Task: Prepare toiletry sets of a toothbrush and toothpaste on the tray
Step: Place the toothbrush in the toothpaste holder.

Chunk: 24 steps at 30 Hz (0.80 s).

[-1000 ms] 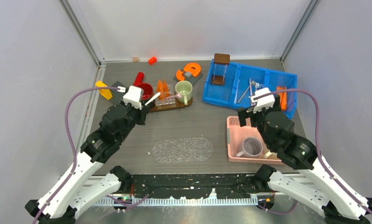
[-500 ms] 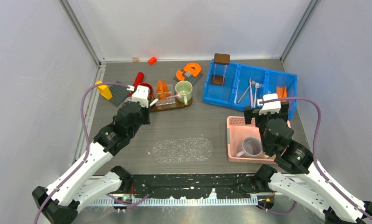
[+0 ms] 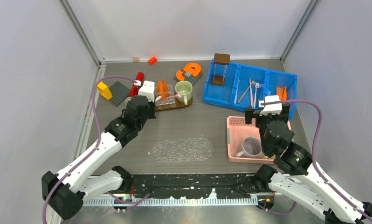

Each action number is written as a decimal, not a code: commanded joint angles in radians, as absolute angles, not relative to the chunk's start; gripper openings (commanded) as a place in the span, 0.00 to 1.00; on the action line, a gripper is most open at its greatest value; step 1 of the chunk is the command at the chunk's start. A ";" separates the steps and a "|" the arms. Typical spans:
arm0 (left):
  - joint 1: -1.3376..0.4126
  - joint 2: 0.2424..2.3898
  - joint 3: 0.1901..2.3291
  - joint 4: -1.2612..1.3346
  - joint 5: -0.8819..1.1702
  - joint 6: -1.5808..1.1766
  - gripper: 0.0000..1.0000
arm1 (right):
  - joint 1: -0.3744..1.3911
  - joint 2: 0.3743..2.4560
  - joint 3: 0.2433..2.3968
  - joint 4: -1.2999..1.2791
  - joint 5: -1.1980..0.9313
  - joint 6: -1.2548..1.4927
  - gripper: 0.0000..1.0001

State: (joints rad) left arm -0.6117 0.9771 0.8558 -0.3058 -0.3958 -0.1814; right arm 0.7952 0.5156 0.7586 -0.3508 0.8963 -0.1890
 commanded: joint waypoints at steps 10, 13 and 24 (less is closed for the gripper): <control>-0.524 1.063 0.880 -0.185 -0.311 -0.222 0.00 | 0.798 0.513 0.746 -0.289 0.904 -0.210 1.00; -0.505 1.087 0.887 -0.185 -0.288 -0.232 0.00 | 0.798 0.512 0.743 -0.286 0.904 -0.213 1.00; -0.455 1.159 0.913 -0.171 -0.220 -0.259 0.00 | 0.798 0.526 0.738 -0.279 0.900 -0.222 1.00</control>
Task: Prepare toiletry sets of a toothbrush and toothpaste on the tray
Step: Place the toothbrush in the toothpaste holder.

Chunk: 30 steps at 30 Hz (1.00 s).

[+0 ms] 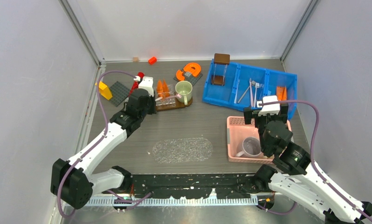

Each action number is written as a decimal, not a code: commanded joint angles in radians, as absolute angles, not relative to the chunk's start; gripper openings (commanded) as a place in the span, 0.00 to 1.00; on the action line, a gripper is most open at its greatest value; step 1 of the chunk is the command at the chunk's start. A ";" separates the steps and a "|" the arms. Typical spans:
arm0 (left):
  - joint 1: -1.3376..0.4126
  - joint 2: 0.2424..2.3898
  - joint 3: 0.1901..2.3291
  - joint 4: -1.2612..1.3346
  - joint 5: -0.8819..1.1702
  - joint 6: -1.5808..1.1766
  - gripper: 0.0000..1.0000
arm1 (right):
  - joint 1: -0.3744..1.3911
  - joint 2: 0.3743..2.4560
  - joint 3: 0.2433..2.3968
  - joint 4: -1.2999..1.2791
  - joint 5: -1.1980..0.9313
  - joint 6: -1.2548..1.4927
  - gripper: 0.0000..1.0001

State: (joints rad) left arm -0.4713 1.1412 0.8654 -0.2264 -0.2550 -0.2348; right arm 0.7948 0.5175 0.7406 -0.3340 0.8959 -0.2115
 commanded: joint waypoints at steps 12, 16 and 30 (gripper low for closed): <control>-0.442 1.218 0.952 -0.193 -0.204 -0.264 0.05 | 0.799 0.523 0.734 -0.274 0.896 -0.222 1.00; -0.442 1.222 0.954 -0.203 -0.204 -0.264 0.16 | 0.798 0.522 0.732 -0.274 0.894 -0.222 1.00; -0.442 1.192 0.963 -0.242 -0.206 -0.267 0.47 | 0.798 0.515 0.734 -0.275 0.891 -0.215 1.00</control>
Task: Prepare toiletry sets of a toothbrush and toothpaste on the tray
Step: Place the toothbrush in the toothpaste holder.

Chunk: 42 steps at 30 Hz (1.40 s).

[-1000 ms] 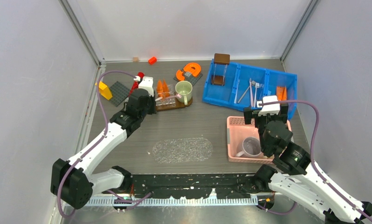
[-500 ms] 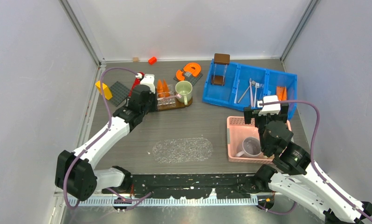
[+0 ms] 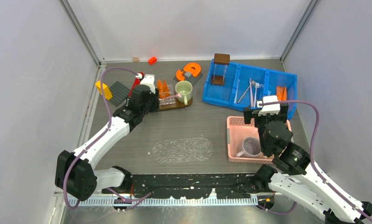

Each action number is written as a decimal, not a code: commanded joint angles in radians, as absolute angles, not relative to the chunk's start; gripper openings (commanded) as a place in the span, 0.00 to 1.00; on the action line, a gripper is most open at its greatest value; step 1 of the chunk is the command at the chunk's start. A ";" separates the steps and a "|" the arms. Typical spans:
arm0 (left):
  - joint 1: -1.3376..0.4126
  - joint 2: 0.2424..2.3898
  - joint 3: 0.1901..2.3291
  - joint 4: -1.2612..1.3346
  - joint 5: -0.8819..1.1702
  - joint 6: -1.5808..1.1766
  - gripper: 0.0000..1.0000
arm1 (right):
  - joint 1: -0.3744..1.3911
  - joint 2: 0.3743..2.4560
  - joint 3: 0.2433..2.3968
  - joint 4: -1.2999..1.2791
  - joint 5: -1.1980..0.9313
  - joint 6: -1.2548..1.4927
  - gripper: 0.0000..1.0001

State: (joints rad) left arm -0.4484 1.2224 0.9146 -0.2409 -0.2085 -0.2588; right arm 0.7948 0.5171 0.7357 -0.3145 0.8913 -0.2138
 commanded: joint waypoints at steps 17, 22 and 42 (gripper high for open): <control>-0.442 1.007 1.092 -0.445 -0.207 -0.227 1.00 | 0.798 0.623 0.929 -0.479 0.889 0.053 1.00; -0.442 0.904 1.089 -0.506 -0.215 -0.222 1.00 | 0.798 0.741 1.073 -0.664 0.820 0.221 1.00; -0.442 0.549 0.829 -0.495 -0.200 -0.196 1.00 | 0.763 0.906 1.138 -1.347 0.660 1.103 0.99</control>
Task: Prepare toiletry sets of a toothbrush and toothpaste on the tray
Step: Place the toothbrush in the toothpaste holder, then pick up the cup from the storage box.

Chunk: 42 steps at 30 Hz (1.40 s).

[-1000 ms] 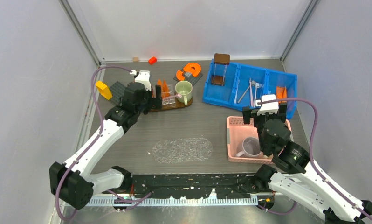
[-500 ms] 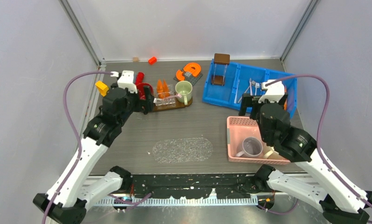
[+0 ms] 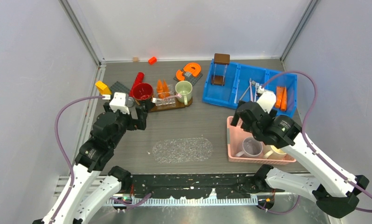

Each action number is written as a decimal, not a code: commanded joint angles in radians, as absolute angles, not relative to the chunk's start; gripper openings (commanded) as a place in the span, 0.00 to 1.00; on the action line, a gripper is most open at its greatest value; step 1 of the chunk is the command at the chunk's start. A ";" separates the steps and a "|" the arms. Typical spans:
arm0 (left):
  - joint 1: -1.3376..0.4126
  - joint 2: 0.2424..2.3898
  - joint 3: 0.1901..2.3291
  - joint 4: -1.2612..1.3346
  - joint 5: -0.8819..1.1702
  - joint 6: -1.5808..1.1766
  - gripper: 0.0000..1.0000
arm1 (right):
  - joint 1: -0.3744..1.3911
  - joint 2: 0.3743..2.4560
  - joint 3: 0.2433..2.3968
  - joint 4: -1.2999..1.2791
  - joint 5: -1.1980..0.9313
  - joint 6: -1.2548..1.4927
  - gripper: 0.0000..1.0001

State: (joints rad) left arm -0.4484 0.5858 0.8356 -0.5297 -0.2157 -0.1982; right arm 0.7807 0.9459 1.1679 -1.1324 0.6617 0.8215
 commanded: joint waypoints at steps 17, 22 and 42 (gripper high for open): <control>-0.419 0.579 0.795 -0.482 -0.273 -0.176 1.00 | 0.491 0.864 0.864 -1.344 0.596 1.252 0.69; -0.419 0.556 0.781 -0.473 -0.281 -0.178 1.00 | 0.434 0.878 0.752 -1.230 0.513 1.216 0.43; -0.419 0.563 0.778 -0.469 -0.276 -0.178 1.00 | 0.417 0.922 0.645 -1.077 0.474 1.173 0.21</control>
